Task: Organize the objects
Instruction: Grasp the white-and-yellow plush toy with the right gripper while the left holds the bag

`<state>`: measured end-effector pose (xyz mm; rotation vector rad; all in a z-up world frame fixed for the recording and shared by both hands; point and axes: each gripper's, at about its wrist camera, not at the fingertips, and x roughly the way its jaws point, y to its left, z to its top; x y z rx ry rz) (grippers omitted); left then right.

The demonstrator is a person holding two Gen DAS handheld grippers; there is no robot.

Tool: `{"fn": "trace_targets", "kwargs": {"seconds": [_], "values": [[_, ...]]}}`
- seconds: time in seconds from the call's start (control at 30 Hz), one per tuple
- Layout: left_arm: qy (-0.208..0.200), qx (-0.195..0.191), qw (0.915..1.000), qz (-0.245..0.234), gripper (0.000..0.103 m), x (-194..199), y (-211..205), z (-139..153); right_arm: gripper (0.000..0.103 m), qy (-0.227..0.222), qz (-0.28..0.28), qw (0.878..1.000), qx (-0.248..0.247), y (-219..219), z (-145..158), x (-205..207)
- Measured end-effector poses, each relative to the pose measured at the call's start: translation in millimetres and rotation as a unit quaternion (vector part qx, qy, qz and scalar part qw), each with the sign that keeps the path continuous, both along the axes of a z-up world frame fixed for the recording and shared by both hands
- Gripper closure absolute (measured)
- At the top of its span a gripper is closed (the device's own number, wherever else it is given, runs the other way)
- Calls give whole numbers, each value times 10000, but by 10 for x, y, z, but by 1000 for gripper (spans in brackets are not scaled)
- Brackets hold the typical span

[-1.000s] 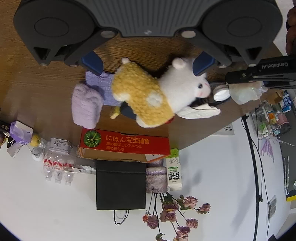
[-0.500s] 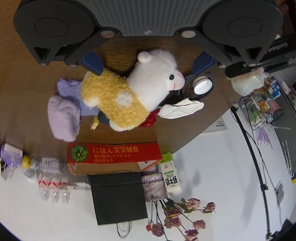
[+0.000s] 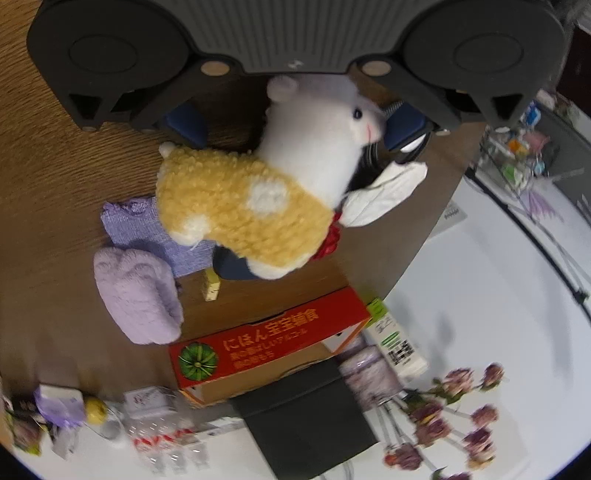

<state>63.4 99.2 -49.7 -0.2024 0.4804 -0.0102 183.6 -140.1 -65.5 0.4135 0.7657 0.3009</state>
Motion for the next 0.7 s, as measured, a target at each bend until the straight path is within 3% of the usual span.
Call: {"fn": "trace_targets", "kwargs": {"seconds": [0.13,0.27,0.7], "values": [[-30,27,10000,0,60,-35,-19,25,16,79,-26,9997,238,5,-55,40],[-45,60,10000,9,60,-61,-41,50,41,-13,173,9989,441,5,-32,18],[-76,110,9999,-47,60,-76,-193,128,48,-686,522,9952,470,-124,60,-208]]}}
